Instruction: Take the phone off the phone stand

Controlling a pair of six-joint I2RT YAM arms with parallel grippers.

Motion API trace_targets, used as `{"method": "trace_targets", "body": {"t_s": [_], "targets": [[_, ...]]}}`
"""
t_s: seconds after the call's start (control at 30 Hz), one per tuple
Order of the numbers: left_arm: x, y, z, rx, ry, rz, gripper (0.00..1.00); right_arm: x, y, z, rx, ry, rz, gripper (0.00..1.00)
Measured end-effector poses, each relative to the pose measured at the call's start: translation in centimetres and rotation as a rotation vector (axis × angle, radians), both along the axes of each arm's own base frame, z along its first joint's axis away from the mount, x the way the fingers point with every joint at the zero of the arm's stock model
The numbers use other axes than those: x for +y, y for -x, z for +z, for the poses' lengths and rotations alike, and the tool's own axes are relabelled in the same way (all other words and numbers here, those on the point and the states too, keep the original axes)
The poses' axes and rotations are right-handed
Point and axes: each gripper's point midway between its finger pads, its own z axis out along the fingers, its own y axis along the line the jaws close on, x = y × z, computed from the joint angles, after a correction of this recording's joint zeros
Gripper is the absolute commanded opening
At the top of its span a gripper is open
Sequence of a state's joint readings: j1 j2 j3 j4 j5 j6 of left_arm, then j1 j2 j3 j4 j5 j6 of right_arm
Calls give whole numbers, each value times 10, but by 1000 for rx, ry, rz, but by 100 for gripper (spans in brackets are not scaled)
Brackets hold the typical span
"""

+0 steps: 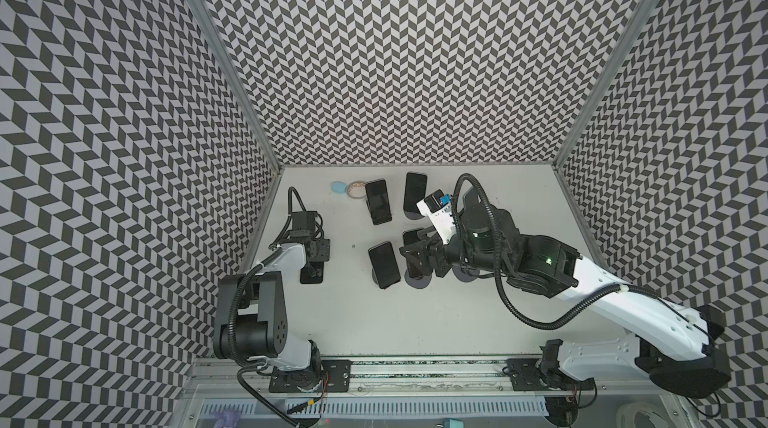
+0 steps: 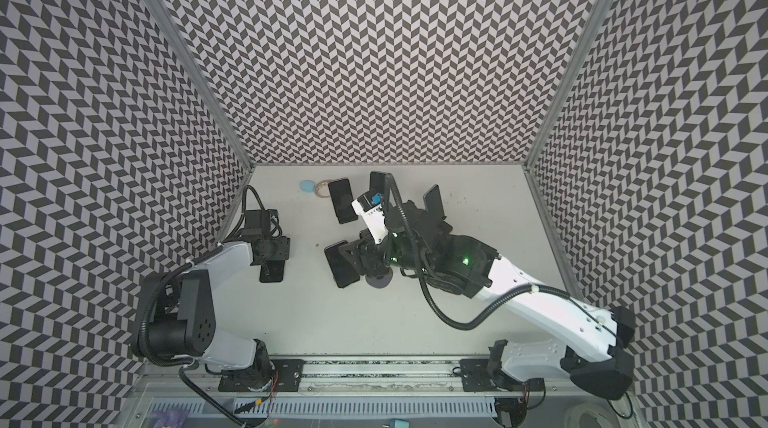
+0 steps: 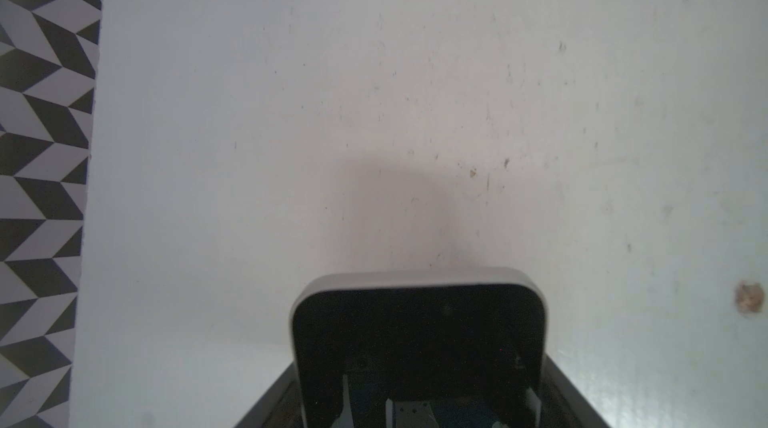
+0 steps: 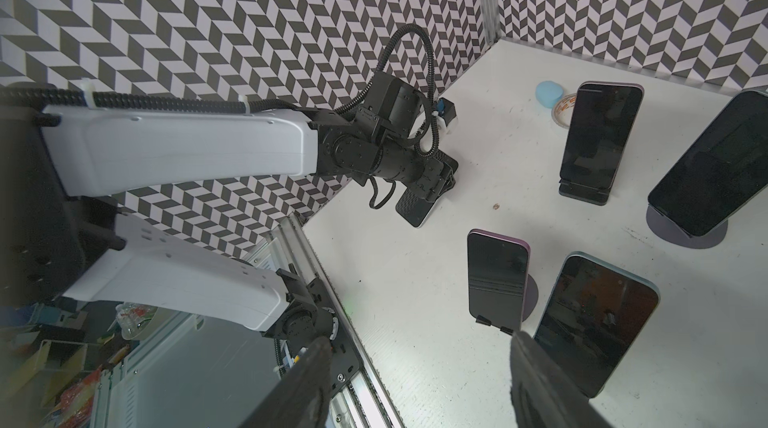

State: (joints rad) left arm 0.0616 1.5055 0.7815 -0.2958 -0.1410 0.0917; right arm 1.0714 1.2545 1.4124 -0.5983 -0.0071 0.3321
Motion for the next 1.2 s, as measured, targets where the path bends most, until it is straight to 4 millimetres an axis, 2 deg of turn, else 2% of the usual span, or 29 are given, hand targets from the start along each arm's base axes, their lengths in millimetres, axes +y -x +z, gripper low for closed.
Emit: {"method": "trace_targets", "body": {"t_s": [0.23,0.57,0.77,1.2], "targets": [[-1,1,-1,4,5,-4,64,-10,2,5,-16,-15,-13,66],[-4,1,-3,9,20,-12,70,-9,2,3,-18,-8,-9,66],[-5,3,-21,54,29,-11,69,-9,2,3,-18,-8,-9,66],[-7,-7,-22,48,44,-15,70,-3,-1,-8,-10,23,-5,66]]}}
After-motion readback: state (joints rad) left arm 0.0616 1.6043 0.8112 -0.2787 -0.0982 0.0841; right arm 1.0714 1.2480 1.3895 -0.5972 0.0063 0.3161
